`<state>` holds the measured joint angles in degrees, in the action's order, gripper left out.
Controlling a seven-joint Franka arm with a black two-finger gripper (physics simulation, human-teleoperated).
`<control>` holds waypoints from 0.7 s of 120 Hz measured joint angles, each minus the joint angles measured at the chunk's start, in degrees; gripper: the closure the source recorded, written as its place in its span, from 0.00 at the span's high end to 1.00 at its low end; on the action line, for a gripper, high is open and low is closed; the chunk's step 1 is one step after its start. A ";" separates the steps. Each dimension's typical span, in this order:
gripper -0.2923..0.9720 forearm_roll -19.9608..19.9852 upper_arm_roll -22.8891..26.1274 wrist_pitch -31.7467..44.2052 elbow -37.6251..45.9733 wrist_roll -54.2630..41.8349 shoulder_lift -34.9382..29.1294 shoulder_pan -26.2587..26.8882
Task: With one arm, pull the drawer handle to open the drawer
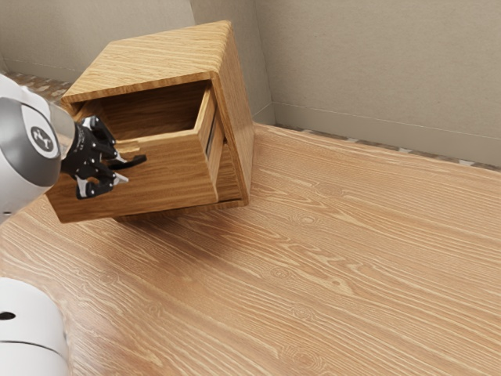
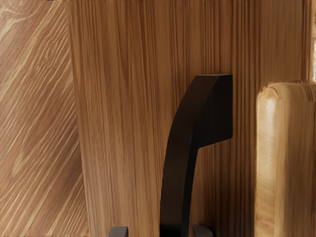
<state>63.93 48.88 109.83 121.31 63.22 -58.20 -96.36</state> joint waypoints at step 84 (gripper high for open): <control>0.31 -5.10 -5.94 -3.04 -2.70 3.42 -2.81 5.57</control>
<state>58.83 42.94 106.79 118.61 66.64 -61.01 -90.79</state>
